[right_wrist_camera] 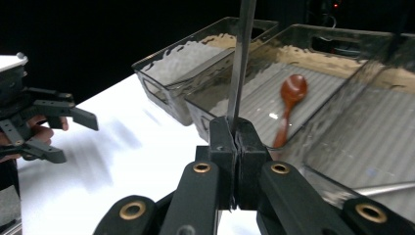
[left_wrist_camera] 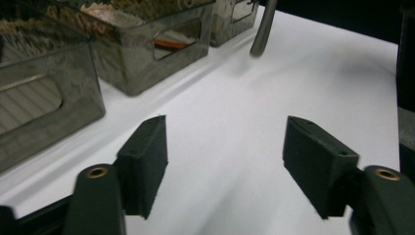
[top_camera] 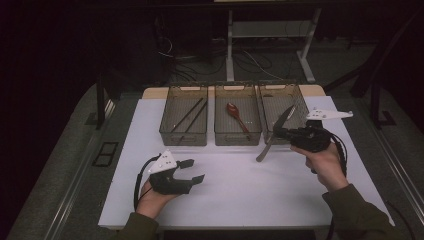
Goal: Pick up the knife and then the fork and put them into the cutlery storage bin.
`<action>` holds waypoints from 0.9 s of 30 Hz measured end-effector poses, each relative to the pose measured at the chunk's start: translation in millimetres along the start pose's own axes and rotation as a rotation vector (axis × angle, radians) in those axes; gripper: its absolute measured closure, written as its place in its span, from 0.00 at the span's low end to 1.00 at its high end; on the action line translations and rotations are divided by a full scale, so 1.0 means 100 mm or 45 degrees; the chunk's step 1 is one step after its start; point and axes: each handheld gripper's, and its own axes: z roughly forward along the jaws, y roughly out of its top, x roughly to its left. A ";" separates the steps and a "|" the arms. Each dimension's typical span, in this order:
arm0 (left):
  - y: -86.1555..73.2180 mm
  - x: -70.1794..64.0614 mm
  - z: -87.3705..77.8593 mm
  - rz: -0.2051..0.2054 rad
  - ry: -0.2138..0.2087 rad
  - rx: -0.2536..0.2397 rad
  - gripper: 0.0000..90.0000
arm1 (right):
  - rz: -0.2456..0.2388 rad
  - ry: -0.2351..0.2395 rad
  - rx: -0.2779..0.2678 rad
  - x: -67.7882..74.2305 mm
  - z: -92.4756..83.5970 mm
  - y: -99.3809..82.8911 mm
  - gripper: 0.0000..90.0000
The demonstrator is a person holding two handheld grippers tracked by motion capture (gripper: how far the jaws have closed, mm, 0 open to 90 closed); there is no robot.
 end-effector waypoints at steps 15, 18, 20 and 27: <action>-0.09 0.02 0.02 -0.005 0.022 0.037 0.00 | -0.016 -0.179 -0.075 -0.30 -0.53 0.42 0.97; -0.09 0.03 0.02 -0.002 0.024 0.046 0.00 | -0.028 -0.219 -0.072 -0.38 -0.57 0.54 0.97; -0.09 0.03 0.02 -0.003 0.028 0.043 0.00 | -0.031 -0.249 -0.066 -0.44 -0.57 0.61 0.97; -0.09 0.03 0.03 -0.026 0.016 0.061 0.00 | -0.048 -0.357 0.000 -0.69 -0.50 0.79 0.97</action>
